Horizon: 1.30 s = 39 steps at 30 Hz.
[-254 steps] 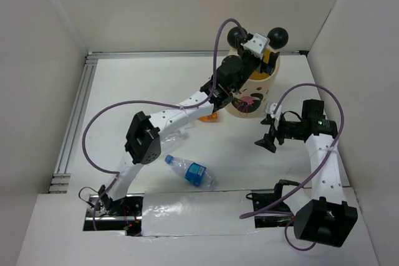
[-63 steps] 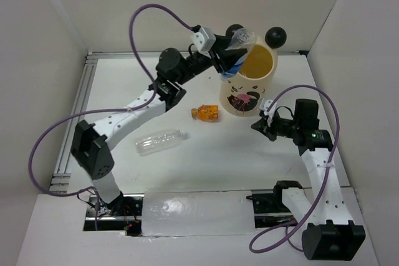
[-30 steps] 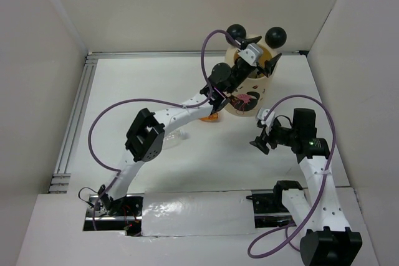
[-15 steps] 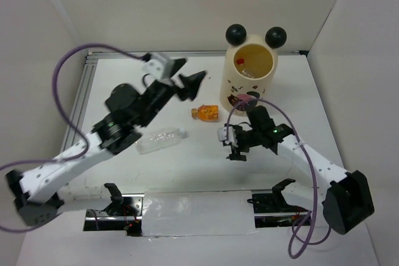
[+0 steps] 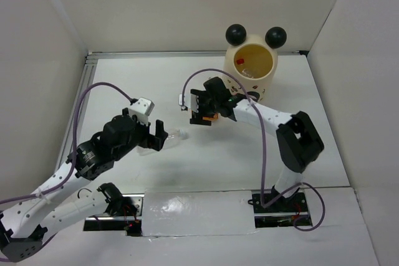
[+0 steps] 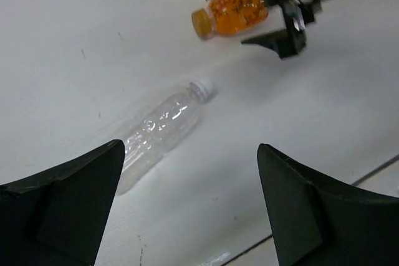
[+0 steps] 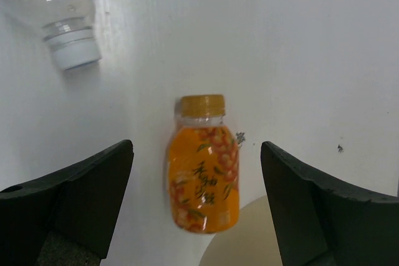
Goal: Put the plastic bottles in the bin
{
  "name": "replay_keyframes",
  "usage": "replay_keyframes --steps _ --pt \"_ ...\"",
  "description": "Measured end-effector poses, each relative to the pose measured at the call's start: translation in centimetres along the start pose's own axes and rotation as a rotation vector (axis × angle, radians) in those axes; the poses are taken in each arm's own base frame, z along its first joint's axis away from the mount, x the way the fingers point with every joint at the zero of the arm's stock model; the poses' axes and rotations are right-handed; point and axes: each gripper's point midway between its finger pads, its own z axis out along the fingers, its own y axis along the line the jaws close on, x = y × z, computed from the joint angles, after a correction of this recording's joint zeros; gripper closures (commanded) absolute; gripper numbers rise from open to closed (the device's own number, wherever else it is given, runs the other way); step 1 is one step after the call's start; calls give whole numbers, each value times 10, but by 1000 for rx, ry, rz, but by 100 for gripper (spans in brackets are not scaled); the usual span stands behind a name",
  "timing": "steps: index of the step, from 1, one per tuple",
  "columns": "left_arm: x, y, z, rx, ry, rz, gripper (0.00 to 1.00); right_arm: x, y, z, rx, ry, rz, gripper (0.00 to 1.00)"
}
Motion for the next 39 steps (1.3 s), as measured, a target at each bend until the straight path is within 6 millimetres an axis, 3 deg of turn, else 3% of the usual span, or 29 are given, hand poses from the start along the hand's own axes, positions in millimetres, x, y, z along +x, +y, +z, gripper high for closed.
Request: replay_keyframes --steps 5,9,12,15,23,26,29,31,35,39 --pt "13 -9 -10 79 41 22 0 13 -19 43 -19 68 2 10" --pt "20 -15 -12 124 71 56 0 37 -14 69 -87 156 5 10" --pt "28 -17 -11 145 108 85 0 57 -3 77 -137 229 -8 10" --pt "36 -17 -7 150 148 114 0 60 -7 72 -147 263 -32 16" --pt "60 -15 15 138 268 203 0 64 -11 63 -185 321 -90 69" --pt "66 -11 22 126 289 225 0 64 0 57 -247 328 -85 77" --pt "66 -4 26 112 286 236 0 55 10 47 -325 306 -55 81" --pt "60 -3 26 111 263 233 0 36 6 40 -351 256 -30 83" --pt "47 -5 18 143 193 234 0 -20 -32 19 -285 103 2 84" --pt "45 -12 17 184 180 240 0 -70 -80 -32 -158 -54 49 84"
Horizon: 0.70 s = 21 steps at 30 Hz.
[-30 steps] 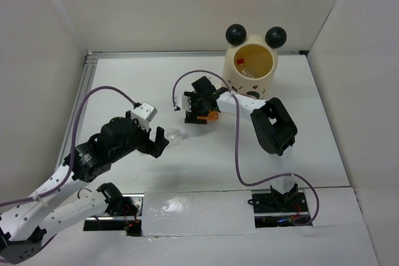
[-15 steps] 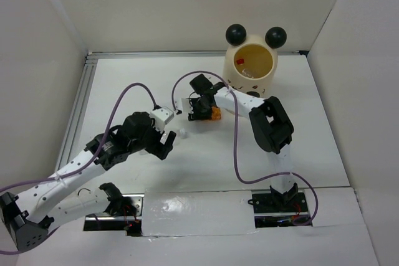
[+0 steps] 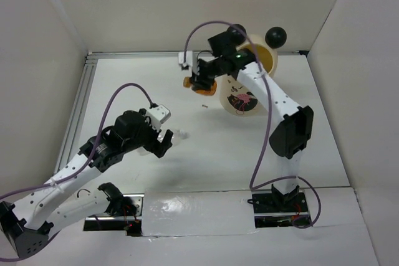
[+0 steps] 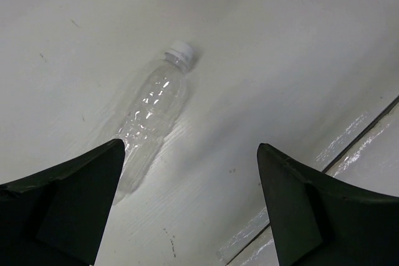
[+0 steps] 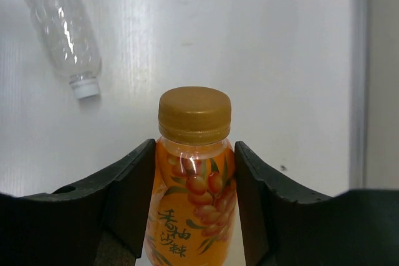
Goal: Put the plastic bottles in the bin
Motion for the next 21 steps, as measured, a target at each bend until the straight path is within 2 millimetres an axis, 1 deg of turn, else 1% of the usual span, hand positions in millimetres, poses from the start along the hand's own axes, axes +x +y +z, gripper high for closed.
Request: replay_keyframes --steps 2,3,6,8,9,11,12,13,14,16,17,18,20,21 --pt "2 -4 3 27 13 16 0 -24 -19 -38 72 -89 24 84" --pt "3 -6 5 38 21 17 0 -31 -26 -53 96 -125 37 84" --pt "9 -9 14 56 60 23 0 -57 -46 -112 186 -280 80 84" --pt "17 -8 22 58 101 37 0 -66 -57 -153 257 -366 91 84" --pt "21 -8 26 58 123 40 0 -66 -61 -173 298 -393 89 84" --pt "30 -7 35 53 168 44 0 -67 -64 -204 352 -427 80 84" --pt "34 -5 39 44 191 48 0 -71 -63 -212 353 -451 58 83" --pt "37 -3 43 34 207 55 0 -66 -66 -226 383 -450 56 83" --pt "40 0 46 19 222 62 0 -61 -68 -235 394 -452 43 83" --pt "45 7 53 -15 246 72 0 -47 -71 -243 406 -450 31 83" --pt "47 10 57 -32 258 77 0 -35 -73 -245 410 -442 39 83" --pt "45 15 62 -57 250 85 0 -21 -75 -245 415 -433 43 81" --pt "53 19 68 -74 272 102 0 10 -75 -241 411 -410 55 81" --pt "55 21 72 -87 278 109 0 23 -74 -238 401 -402 60 79"
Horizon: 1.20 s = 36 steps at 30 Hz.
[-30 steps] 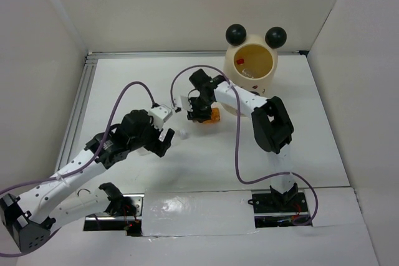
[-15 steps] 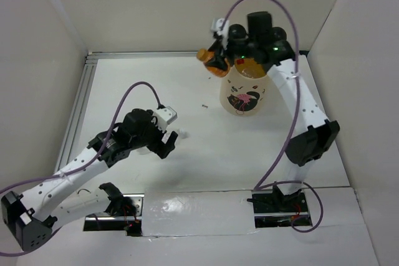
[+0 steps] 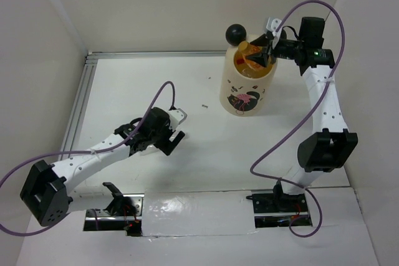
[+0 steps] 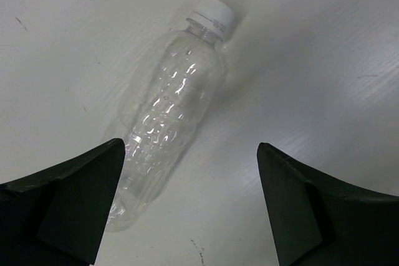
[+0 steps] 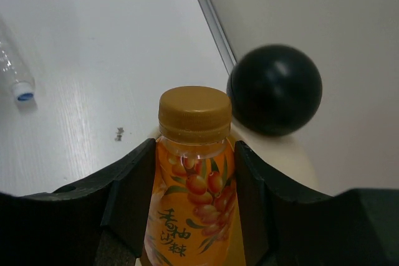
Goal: Put the plastic bottles in the bin
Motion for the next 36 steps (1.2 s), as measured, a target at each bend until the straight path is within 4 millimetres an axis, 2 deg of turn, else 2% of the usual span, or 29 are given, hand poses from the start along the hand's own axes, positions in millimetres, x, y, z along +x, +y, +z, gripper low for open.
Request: replay_keyframes --steps 3,6,7,8,14,20,26,30,34,36 --pt "8 4 12 -27 31 15 0 30 -7 -9 -19 5 -38 75" --pt "15 7 21 -48 61 33 0 46 -9 -12 -43 -4 -92 64" --pt "17 8 22 -55 68 36 0 49 -9 -11 -47 -4 -107 58" --pt "19 9 24 -61 73 38 0 51 -9 -11 -53 -6 -122 45" --pt "24 14 28 -88 82 57 0 52 -5 -9 -79 -16 -226 10" --pt "28 16 35 -102 93 68 0 50 4 -14 -89 -22 -252 9" --pt "36 17 52 -110 140 103 0 18 15 -44 -52 -70 -240 9" --pt "40 19 68 -118 196 134 0 -1 43 -62 -39 -95 -230 9" --pt "30 21 82 -120 221 165 15 -9 69 -71 -43 -118 -205 9" --pt "23 21 89 -121 219 165 27 -6 75 -75 -38 -121 -184 9"
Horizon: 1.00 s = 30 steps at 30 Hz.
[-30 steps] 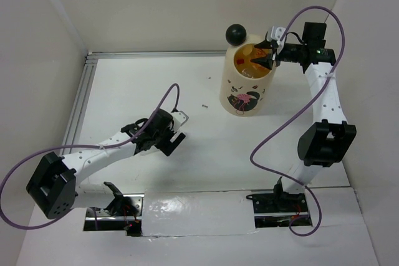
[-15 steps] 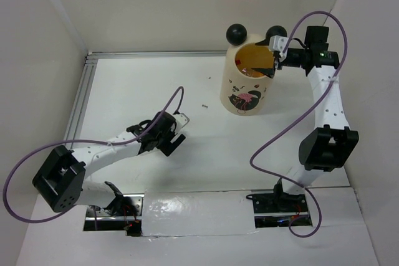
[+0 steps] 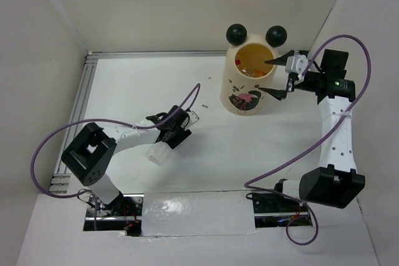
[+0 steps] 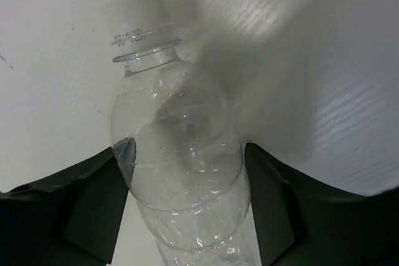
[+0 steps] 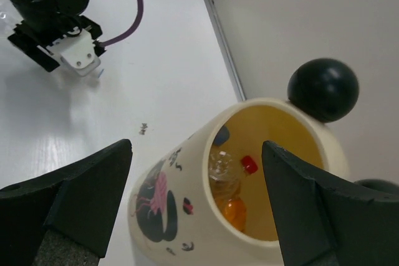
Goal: Put the plastic bottles in the bin
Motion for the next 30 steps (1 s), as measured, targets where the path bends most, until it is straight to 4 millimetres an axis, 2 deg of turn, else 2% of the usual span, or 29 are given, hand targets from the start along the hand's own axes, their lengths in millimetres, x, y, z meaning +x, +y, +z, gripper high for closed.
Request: replay_keyframes --steps 2,3,6,7,9,10,11,13,14,15,17,20,21,23,24,26,28,30 --pt "-4 1 1 0 -1 -1 41 5 8 -3 6 4 32 9" --pt "-6 0 0 5 -4 -4 57 8 11 -4 6 5 46 10" --pt "-13 0 -7 21 -3 -15 72 13 24 -6 6 13 96 15" --pt "-19 0 -13 32 -10 -29 79 13 27 -7 6 16 105 22" --pt "-45 4 -30 53 -66 -58 81 13 33 -8 4 26 104 36" --pt "-65 6 -45 73 -120 -80 82 14 35 -8 2 33 112 52" --pt "-86 9 -60 86 -179 -99 82 11 38 -10 4 44 89 60" --pt "-139 14 -104 137 -361 -133 90 13 47 -12 5 70 88 78" --pt "-187 17 -156 182 -565 -151 97 14 54 -13 4 84 94 100" --pt "-195 17 -167 190 -604 -153 97 16 60 -14 2 100 105 100" --pt "-241 18 -233 236 -859 -144 100 23 73 -17 -8 133 119 100" --pt "-289 18 -318 292 -1188 -120 100 42 104 -18 -42 176 194 93" --pt "-303 20 -338 296 -1278 -112 100 50 116 -19 -56 192 225 91" --pt "-332 27 -363 286 -1421 -108 100 65 137 -20 -83 222 291 90" --pt "-346 30 -370 275 -1482 -114 100 73 149 -21 -99 240 324 89" --pt "-374 33 -367 258 -1554 -133 99 81 165 -23 -119 265 368 89" --pt "-397 31 -348 232 -1580 -169 96 85 175 -25 -132 288 388 88" --pt "-416 25 -321 190 -1580 -201 96 87 179 -27 -138 306 384 88"
